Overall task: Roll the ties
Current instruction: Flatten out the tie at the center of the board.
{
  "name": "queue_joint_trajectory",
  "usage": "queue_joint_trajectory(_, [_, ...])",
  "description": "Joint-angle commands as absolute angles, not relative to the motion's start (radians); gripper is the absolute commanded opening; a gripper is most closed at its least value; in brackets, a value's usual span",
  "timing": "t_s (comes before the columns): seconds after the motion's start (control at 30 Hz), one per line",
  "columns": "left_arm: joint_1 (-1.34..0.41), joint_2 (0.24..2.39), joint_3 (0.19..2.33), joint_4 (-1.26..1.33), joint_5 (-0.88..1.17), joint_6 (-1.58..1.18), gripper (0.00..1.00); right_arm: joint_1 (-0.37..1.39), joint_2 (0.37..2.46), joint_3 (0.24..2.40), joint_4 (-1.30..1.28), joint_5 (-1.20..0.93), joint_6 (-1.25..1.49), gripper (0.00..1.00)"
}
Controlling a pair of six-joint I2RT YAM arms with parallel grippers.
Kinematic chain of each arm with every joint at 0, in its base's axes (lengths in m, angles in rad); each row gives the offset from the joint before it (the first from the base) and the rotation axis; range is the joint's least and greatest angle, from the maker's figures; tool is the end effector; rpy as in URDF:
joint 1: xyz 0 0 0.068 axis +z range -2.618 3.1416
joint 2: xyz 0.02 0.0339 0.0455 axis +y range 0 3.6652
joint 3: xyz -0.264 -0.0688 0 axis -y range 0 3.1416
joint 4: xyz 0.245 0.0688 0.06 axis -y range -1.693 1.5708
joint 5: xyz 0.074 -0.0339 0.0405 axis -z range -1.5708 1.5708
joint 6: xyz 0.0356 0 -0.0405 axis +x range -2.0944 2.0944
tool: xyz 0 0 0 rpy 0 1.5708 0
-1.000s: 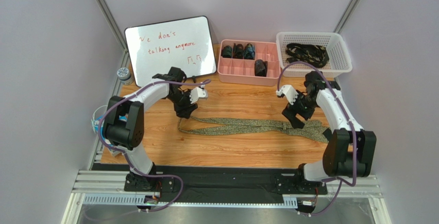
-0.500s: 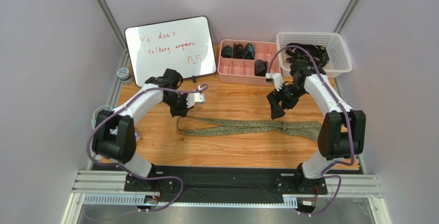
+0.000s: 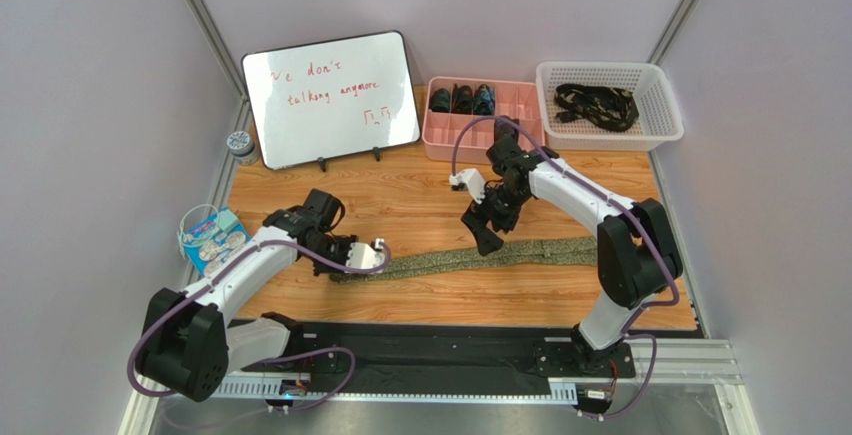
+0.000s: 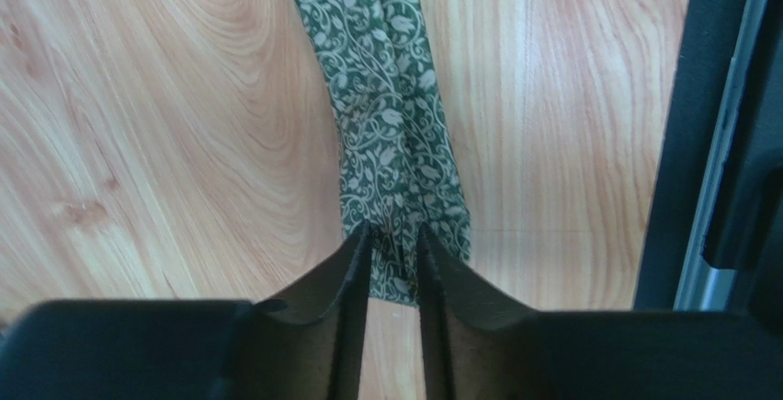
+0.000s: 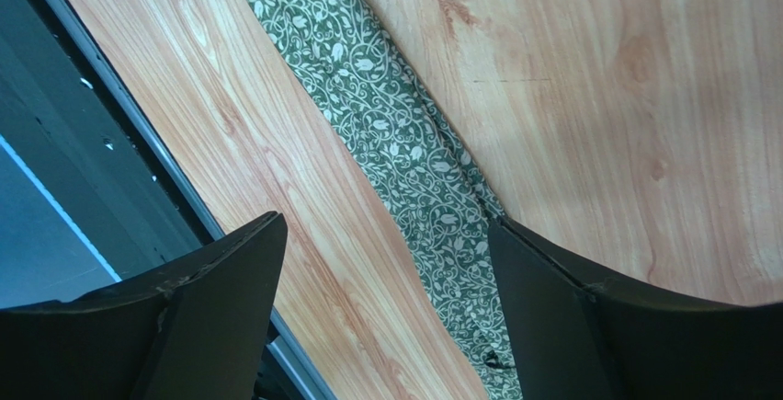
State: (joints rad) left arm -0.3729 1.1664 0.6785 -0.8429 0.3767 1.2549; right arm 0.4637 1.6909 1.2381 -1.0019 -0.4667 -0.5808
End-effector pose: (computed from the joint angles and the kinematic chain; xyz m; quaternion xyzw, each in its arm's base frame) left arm 0.1686 -0.0800 0.1903 0.7244 0.6534 -0.1179 0.1857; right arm 0.2705 0.1532 0.2173 -0.4961 0.8351 0.2271 0.0699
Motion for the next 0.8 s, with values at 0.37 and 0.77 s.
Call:
queue_joint_trajectory(0.37, [-0.376, 1.377, 0.906, -0.979, 0.471, 1.091, 0.99, 0.603, 1.68, 1.098, -0.807, -0.285, -0.755, 1.0])
queue_joint_trajectory(0.77, [-0.423, 1.47, 0.816, -0.825, 0.281, 1.057, 0.83, 0.623, 1.684, 0.98, -0.667, -0.204, -0.773, 0.91])
